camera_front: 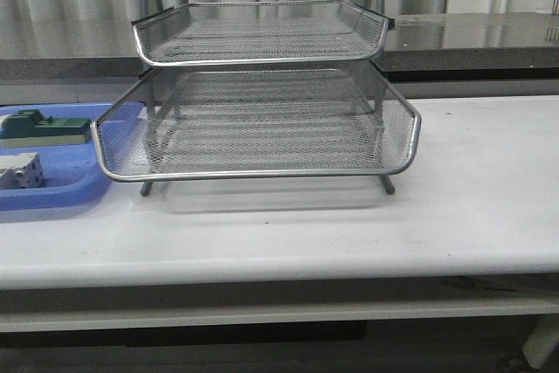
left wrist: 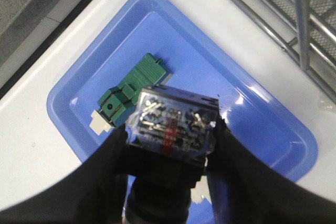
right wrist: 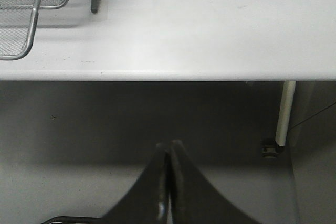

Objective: Place button on rack with both arms
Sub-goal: 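Lift the red push button out of the blue tray with the left gripper, then carry the button into the pulled-out middle tray, lower and open left gripper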

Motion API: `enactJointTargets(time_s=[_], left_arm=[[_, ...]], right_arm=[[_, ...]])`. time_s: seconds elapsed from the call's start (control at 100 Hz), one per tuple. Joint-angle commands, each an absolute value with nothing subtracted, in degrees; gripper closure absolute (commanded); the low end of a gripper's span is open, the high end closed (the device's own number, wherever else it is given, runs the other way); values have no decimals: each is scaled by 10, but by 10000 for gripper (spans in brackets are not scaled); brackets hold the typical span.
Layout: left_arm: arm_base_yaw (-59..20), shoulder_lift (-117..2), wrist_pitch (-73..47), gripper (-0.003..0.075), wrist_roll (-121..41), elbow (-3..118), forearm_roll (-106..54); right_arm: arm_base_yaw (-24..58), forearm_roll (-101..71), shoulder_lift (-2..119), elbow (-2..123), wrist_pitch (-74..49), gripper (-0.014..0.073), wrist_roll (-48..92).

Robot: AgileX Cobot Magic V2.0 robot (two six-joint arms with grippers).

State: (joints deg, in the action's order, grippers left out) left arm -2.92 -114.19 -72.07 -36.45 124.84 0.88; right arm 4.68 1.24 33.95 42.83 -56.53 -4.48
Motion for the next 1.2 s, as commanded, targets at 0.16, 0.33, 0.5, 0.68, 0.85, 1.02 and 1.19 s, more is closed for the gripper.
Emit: enactJointTargets(time_s=[0.16,0.33,0.5,0.68,0.85,1.02,1.19], left_arm=[[-30,-989,-728,741,-353,1134,-52],[-38,-925,-728,741,-353,1058,-89],[-75,-899,-728,741,-353,1020,-93],[-146,-903,-727,741,-353,1011,-109],[-213,-929,-715,741,-355,1011,-109],[-265,-968,-699,741,-355,1011,-109],[-300,-1006,-655,741,-355,1011,-109]], right_arm=[[47,18,339,448,-534,662,-46],[47,18,339,448,-534,662,-46],[47,18,339,448,-534,662,-46],[47,18,339,448,-534,662,-46],[47,18,339,448,-534,662,-46],[47,18,339,448,-534,662,-46],[47,18,339,448,-534,662,-46]])
